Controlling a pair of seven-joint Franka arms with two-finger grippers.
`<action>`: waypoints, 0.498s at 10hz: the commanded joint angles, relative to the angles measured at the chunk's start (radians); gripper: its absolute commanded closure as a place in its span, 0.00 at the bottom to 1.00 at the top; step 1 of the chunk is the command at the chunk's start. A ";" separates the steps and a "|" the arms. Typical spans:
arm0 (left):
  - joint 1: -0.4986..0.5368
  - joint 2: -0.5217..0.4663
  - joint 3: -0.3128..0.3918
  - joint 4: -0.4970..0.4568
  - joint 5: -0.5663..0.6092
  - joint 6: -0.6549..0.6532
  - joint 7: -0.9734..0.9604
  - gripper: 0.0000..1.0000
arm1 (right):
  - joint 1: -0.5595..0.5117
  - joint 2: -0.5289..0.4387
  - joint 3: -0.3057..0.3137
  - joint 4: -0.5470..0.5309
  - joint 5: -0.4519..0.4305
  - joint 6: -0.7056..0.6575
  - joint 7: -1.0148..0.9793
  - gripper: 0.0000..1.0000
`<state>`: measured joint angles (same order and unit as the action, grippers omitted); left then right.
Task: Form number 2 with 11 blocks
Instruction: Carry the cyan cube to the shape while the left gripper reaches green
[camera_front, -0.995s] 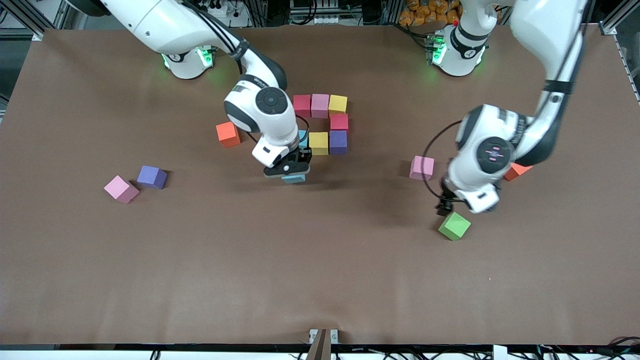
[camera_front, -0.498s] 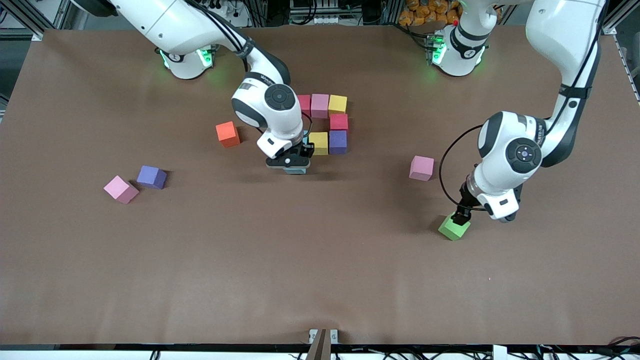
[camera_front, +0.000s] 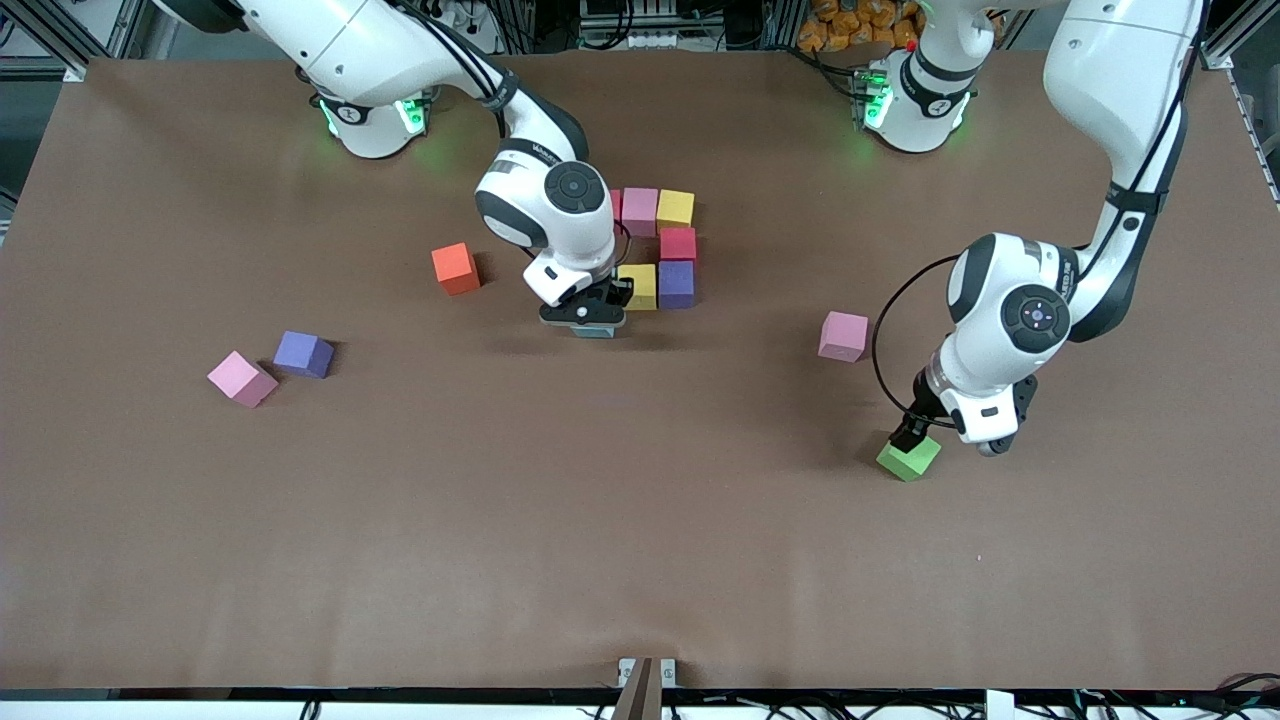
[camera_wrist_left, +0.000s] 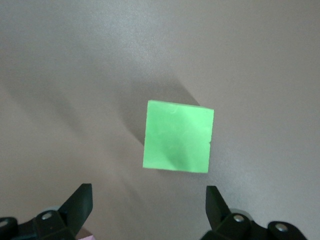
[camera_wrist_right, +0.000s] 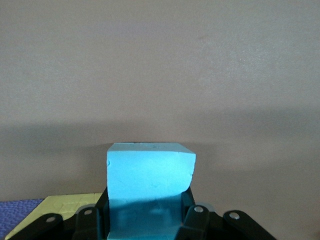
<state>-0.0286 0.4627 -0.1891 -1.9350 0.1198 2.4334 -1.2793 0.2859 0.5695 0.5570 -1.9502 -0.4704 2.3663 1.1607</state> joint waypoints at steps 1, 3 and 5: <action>-0.007 0.056 0.019 0.059 0.012 0.003 0.015 0.00 | 0.018 -0.011 -0.017 -0.006 0.004 -0.002 0.019 0.68; -0.005 0.070 0.025 0.067 0.073 -0.002 0.011 0.00 | 0.019 -0.008 -0.017 -0.006 0.004 -0.002 0.017 0.68; -0.004 0.086 0.025 0.091 0.073 -0.002 0.006 0.00 | 0.024 -0.005 -0.017 -0.007 0.004 -0.004 0.017 0.67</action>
<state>-0.0281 0.5312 -0.1700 -1.8774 0.1737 2.4342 -1.2754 0.2929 0.5711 0.5500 -1.9509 -0.4704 2.3655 1.1632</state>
